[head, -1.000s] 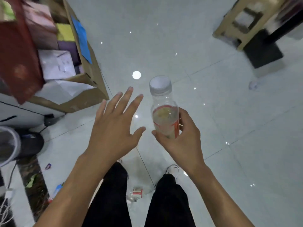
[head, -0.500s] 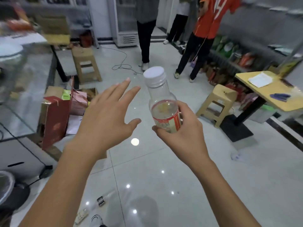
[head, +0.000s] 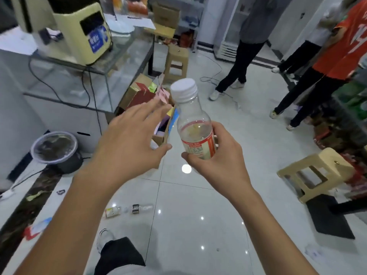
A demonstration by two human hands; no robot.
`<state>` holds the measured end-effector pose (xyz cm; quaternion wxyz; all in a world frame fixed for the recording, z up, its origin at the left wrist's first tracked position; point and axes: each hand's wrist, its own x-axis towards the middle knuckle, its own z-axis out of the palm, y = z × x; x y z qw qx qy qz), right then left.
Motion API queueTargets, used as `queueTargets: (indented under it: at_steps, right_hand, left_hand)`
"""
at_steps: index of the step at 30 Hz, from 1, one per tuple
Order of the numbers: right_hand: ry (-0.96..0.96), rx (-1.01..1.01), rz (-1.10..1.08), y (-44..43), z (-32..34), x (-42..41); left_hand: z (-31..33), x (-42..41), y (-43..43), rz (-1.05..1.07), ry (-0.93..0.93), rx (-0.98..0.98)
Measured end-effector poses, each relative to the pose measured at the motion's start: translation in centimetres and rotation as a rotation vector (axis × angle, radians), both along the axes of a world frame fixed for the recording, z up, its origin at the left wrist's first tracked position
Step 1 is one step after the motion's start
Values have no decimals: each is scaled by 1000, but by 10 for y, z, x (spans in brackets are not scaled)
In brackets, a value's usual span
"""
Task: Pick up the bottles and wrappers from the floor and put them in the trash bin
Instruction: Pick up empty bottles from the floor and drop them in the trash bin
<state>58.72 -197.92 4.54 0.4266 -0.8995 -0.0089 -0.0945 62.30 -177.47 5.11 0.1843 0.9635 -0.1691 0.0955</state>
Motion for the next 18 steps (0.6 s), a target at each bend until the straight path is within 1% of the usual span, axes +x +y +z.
queueTargets:
  at_steps: [6,9,13,16,18]
  right_hand:
    - [71,-30,271,102,-12,65]
    - [106,-60,380,160,-24,101]
    - [161,-91,497,247,-45,148]
    - [196,-114,590,314,-59,173]
    - [222,-128,652,354,-67,183]
  left_hand:
    - [-20,6,113,255,47,-10]
    - [-35,5,186,403,86,-14]
    - [-61,3,286,610,193,-10]
    - [-71,3,341,705,290,-10]
    - [-75,0,372,760,318,-31]
